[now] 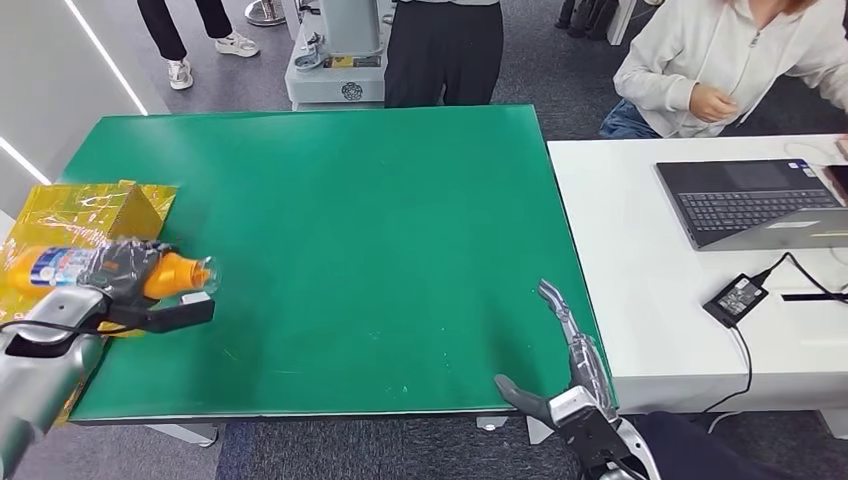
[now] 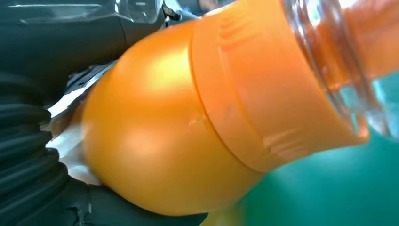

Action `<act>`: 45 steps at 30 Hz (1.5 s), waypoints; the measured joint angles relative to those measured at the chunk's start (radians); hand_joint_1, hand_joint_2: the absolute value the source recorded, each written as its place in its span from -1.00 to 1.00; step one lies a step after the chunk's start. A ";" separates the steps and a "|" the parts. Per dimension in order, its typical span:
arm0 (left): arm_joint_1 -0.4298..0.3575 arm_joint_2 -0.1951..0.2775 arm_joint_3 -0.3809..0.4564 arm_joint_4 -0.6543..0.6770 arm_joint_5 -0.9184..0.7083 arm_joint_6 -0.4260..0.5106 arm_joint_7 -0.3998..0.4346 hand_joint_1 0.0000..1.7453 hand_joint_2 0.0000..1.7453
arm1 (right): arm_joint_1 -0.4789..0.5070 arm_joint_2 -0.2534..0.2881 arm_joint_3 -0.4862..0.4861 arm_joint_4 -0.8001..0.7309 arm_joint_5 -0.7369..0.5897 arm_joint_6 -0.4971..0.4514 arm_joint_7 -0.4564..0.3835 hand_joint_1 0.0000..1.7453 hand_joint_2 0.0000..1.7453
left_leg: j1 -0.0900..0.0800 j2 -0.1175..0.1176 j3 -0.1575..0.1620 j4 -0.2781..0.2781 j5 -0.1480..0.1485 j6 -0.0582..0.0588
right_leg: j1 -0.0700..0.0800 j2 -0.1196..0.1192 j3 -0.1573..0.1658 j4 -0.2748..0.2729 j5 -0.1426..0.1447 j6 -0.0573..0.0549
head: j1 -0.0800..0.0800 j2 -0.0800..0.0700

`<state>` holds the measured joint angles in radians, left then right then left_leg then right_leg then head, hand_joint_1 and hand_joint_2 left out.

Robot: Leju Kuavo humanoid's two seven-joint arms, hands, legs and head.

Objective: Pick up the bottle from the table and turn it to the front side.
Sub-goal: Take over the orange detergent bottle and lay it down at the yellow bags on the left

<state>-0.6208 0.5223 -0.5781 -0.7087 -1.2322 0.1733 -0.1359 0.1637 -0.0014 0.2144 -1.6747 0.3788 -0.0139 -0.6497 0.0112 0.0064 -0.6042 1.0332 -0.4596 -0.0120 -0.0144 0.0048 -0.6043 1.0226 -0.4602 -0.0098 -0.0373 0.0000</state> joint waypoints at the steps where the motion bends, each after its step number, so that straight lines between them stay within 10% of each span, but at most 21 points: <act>1: 0.025 0.004 0.003 -0.001 0.003 -0.003 0.002 1.00 1.00 | 0.001 0.000 0.000 0.000 0.000 0.000 0.000 -1.00 1.00 | 0.000 0.000 0.000 0.000 0.000 0.000 | 0.000 0.000 0.000 0.000 0.000 0.000 | 0.000 0.000; 17: 0.084 -0.022 0.017 0.055 -0.037 0.005 -0.008 1.00 1.00 | -0.003 0.000 0.002 0.000 -0.001 0.006 0.000 -1.00 1.00 | 0.000 -0.004 0.001 0.000 0.000 0.000 | 0.000 -0.005 0.002 0.000 0.000 0.000 | 0.000 0.000; 21: 0.054 -0.081 0.017 0.119 -0.073 0.081 -0.008 -0.88 1.00 | -0.004 0.000 0.008 0.000 0.000 0.011 0.000 -1.00 1.00 | 0.000 -0.011 0.001 0.000 0.002 0.001 | 0.000 -0.013 0.004 0.000 -0.001 0.000 | 0.000 0.000; 22: 0.047 -0.098 0.017 0.137 -0.082 0.106 -0.002 -1.00 1.00 | -0.004 0.000 0.010 0.000 0.001 0.013 0.000 -1.00 1.00 | 0.000 -0.012 0.001 0.000 0.002 0.000 | 0.000 -0.014 0.005 0.000 -0.001 0.000 | 0.000 0.000; 29: 0.025 -0.167 0.023 0.224 -0.095 0.250 0.047 -1.00 1.00 | 0.001 0.000 0.021 0.001 0.001 0.015 0.001 -1.00 1.00 | 0.000 -0.011 0.002 0.000 0.003 0.000 | 0.000 -0.013 0.006 0.000 0.000 -0.001 | 0.000 0.000; 45: -0.008 -0.210 0.068 0.290 -0.073 0.269 0.041 -1.00 1.00 | -0.023 -0.004 0.031 0.046 -0.026 0.001 -0.012 -1.00 1.00 | 0.000 -0.012 0.003 0.000 0.005 -0.001 | 0.000 -0.013 0.006 0.001 0.000 -0.001 | 0.000 0.000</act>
<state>-0.6283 0.3121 -0.5101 -0.4192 -1.3056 0.4421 -0.0948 0.1410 -0.0057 0.2451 -1.6282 0.3532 -0.0130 -0.6617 0.0111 -0.0053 -0.6015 1.0331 -0.4550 -0.0131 -0.0146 -0.0086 -0.5978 1.0235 -0.4598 -0.0110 -0.0372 0.0000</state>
